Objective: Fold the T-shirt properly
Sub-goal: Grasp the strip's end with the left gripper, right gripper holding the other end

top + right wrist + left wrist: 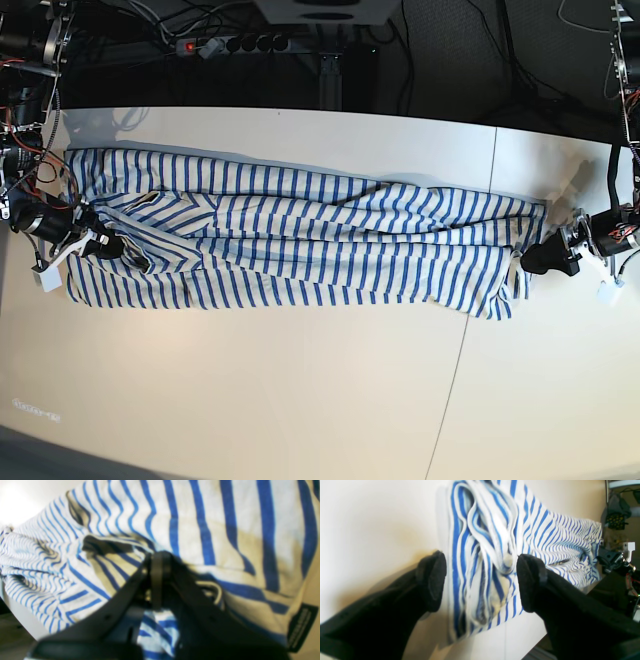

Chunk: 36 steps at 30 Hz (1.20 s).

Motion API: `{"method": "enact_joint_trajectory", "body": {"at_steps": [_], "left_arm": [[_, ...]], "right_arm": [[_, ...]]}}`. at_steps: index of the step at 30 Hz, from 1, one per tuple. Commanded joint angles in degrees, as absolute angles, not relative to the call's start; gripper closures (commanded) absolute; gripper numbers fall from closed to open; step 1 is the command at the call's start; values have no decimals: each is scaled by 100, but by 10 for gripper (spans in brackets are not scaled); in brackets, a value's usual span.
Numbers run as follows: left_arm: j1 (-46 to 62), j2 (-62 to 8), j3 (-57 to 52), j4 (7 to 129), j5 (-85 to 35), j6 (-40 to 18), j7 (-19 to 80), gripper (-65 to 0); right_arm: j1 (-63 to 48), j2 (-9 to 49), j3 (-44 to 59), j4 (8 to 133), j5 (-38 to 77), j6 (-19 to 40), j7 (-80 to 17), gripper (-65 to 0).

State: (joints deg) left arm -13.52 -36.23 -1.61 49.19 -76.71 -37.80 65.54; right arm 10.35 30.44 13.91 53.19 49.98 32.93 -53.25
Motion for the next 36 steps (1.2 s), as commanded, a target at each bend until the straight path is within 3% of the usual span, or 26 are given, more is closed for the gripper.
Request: {"method": "enact_joint_trajectory", "body": {"at_steps": [1,12,21,23,26,27,36], "left_arm": [[-1444,-3667,-185,4976,-7596,-3922,6580,-467],[-1439,-3347,-139,4976,-7467,-3924,6580,-467],[-1444,-3332,727,4976,-6818,-3918,5953,-461],[-1446,-3339,727,4976,-6805,-3916,5867,-357],[-1446,-3334,727,4976,-6810,-3916,5841,-32],[-1446,-3334,727,4976,-6807,-3922,5830,0],[-1603,-3352,705,4976,-6790,-4000,5833,0]], "right_arm": [[996,3092,1374,5280,4654,3618,-5817,0],[996,3092,1374,5280,4652,3616,-5854,0],[996,3092,1374,5280,4652,3618,-5854,0],[996,3092,1374,5280,4652,3618,-5854,0],[998,3092,1374,5282,4654,3616,-5857,0],[1000,3094,1374,5282,4676,3614,-5857,0],[998,3203,1391,5666,5754,3621,-6031,0]]}}
